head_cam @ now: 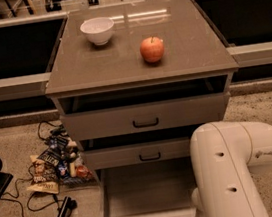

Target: Open bottom drawer

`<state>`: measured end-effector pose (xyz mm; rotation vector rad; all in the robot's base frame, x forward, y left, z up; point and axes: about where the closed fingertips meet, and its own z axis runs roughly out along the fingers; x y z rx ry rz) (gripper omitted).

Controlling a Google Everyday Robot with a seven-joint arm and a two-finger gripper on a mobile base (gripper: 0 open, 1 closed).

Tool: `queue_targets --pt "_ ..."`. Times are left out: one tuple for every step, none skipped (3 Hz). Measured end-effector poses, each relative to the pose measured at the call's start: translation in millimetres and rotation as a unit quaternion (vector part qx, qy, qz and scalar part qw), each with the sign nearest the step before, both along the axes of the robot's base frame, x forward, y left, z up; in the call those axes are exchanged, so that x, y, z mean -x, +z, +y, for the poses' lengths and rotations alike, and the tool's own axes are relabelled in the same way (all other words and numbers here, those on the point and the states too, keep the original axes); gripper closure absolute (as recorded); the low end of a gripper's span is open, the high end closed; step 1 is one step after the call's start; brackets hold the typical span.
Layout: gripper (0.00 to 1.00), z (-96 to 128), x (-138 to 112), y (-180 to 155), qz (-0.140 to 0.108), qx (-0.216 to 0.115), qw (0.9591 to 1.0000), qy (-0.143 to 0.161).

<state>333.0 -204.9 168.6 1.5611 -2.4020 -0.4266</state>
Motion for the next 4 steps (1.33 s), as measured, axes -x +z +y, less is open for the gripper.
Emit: queue_targets --pt "0.0 -8.8 -0.1 35.8 -0.018 0.0 0.9997 0.018" --pt "0.0 -34.2 32.6 119.4 -0.042 0.001 0.9982 0.043" --pt "0.0 -49.5 73.9 178.1 -0.042 0.001 0.9967 0.07" --pt "0.0 -56.9 116.5 231.6 -0.043 -0.008 0.9957 0.082"
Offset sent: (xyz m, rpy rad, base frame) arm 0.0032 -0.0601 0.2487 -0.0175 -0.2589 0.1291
